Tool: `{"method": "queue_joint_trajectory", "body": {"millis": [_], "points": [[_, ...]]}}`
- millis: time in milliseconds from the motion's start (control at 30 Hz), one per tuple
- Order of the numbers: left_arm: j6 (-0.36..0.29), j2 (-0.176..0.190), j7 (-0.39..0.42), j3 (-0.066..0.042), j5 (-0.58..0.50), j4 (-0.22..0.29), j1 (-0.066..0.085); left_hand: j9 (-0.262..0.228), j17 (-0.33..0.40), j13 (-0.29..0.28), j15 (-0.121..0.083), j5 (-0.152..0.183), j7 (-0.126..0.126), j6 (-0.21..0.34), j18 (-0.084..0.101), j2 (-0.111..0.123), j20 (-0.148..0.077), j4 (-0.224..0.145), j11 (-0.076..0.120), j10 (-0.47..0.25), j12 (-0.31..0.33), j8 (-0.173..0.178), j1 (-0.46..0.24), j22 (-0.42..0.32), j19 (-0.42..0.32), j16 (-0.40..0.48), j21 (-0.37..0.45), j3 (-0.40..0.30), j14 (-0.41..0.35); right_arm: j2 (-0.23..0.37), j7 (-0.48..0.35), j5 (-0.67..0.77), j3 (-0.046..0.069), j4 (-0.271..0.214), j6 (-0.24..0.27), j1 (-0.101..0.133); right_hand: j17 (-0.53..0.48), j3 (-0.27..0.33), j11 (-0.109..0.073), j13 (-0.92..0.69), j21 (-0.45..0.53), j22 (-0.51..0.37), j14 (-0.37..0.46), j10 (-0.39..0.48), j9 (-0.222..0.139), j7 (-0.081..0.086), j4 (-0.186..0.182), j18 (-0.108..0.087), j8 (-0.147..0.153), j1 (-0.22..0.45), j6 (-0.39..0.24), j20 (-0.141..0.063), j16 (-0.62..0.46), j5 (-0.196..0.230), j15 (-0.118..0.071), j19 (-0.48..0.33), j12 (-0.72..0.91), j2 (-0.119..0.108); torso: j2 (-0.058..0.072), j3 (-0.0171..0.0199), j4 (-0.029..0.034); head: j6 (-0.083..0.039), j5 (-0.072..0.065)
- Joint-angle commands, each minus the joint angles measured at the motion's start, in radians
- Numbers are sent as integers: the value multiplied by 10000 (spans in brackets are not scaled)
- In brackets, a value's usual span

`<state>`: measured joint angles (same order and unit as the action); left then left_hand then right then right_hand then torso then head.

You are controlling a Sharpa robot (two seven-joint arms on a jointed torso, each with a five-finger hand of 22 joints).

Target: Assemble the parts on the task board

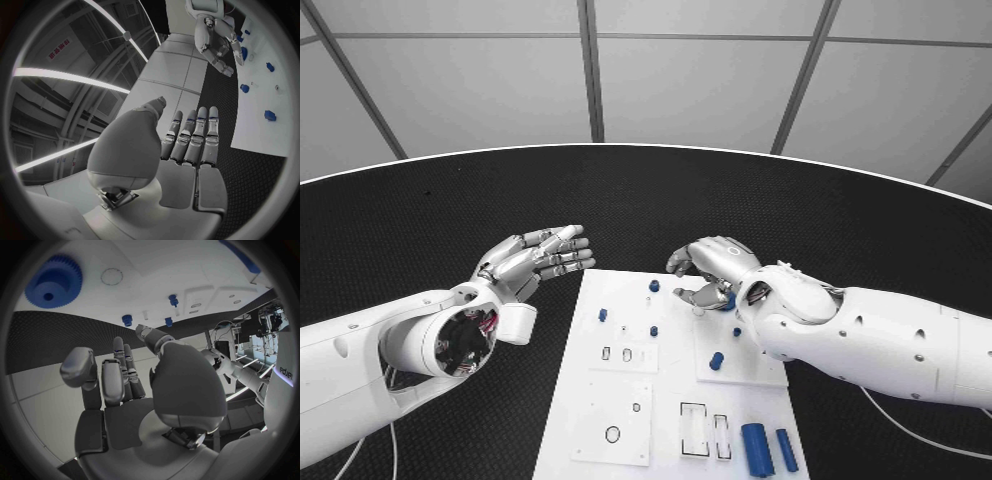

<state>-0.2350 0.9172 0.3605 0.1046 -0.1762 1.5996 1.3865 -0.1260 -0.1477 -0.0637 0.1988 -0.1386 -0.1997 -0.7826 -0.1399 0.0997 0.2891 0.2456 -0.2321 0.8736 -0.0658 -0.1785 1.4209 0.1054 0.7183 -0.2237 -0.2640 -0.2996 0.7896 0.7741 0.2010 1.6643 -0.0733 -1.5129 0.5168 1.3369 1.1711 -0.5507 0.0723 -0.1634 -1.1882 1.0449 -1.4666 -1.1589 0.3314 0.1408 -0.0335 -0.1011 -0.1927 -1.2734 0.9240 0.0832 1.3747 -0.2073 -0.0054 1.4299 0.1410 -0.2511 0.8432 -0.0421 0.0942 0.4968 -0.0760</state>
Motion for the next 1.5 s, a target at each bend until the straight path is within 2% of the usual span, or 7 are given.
{"method": "queue_joint_trajectory", "body": {"millis": [33, 233, 367, 433, 533, 733, 1500], "points": [[34, -56, 0, 1, 0, -120, -2, 6, 14, 3, -2, 55, -739, 61, -112, 68, 14, -15, 17, -82, 14, 47, -21, -9, -6, 65, 28, -58, -66, 1011, 48, -944, 75, -464, -21, 2, 551, 32, -91, -252, -475, 635, -445, -932, 44, 23, -246, 107, -40, 235, 86, -50, 327, 48, -142, 243, 412, -147, -124, 84, -67, -19, -36], [99, -167, -5, 3, 0, -314, -7, 3, 15, 3, 0, 53, -734, 43, -109, 61, 14, -22, 19, -82, 12, 44, -14, -12, -10, 72, 32, -70, -72, 1702, 193, -2145, 120, -572, -593, 4, 1073, 726, -327, -1149, -899, 1187, -551, -2313, 100, -82, -340, 198, -22, 304, -107, -191, 636, -192, -314, 413, 1623, -348, -225, 170, -148, 13, -18], [138, -238, -10, 4, 0, -412, -11, 3, 15, 3, 0, 53, -734, 43, -109, 61, 14, -22, 19, -82, 12, 44, -14, -12, -10, 72, 32, -70, -72, 1847, 313, -2776, 127, -346, -1084, 5, 2016, 2558, -279, -7539, -1592, 2138, -688, -1588, 558, -86, -1010, 383, -623, -309, -748, -189, 1157, -539, -358, 595, 7681, -78, -253, 193, -142, 39, -32], [149, -248, -12, 4, 0, -432, -11, 3, 15, 3, 0, 53, -734, 43, -109, 61, 14, -22, 19, -82, 12, 44, -14, -12, -10, 72, 32, -70, -72, 1826, 351, -2927, 128, -218, -1218, 4, 2318, 2712, -269, -9178, -1766, 2391, -734, -1806, 660, 1, -1360, 415, -826, -570, -932, -148, 1296, -602, -310, 629, 9275, 146, -253, 197, -142, 39, -27], [163, -254, -18, 5, 0, -449, -12, 3, 15, 3, 0, 53, -734, 43, -109, 61, 14, -22, 19, -82, 12, 44, -14, -12, -10, 72, 32, -70, -72, 1757, 399, -3080, 127, -20, -1348, 4, 2688, 2950, -199, -10705, -1998, 2716, -797, -2218, 744, 27, -1678, 462, -1023, -818, -1143, -114, 1462, -689, -197, 691, 10820, 163, -235, 214, -130, 69, -30], [173, -245, -23, 5, 0, -445, -13, 3, 15, 3, 0, 53, -734, 43, -109, 61, 14, -22, 19, -82, 12, 44, -14, -12, -10, 72, 32, -70, -72, 1511, 420, -3192, 126, 350, -1468, 3, 2934, 3164, -127, -11677, -2159, 2949, -837, -2551, 807, 76, -2022, 500, -1221, -1083, -1346, -52, 1570, -748, -132, 728, 11803, 190, -224, 158, -129, 79, -28], [163, -185, -25, 4, 0, -392, -12, 3, 15, 3, 0, 53, -734, 43, -109, 61, 14, -22, 19, -82, 12, 44, -14, -12, -10, 72, 32, -70, -72, 1019, 403, -3225, 118, 618, -1730, 0, 3288, 3328, -71, -13014, -2457, 3368, -902, -3316, 863, 116, -2387, 579, -1498, -1327, -1392, 14, 1714, -800, -74, 822, 13205, 229, -232, 169, -127, 186, -11]]}}
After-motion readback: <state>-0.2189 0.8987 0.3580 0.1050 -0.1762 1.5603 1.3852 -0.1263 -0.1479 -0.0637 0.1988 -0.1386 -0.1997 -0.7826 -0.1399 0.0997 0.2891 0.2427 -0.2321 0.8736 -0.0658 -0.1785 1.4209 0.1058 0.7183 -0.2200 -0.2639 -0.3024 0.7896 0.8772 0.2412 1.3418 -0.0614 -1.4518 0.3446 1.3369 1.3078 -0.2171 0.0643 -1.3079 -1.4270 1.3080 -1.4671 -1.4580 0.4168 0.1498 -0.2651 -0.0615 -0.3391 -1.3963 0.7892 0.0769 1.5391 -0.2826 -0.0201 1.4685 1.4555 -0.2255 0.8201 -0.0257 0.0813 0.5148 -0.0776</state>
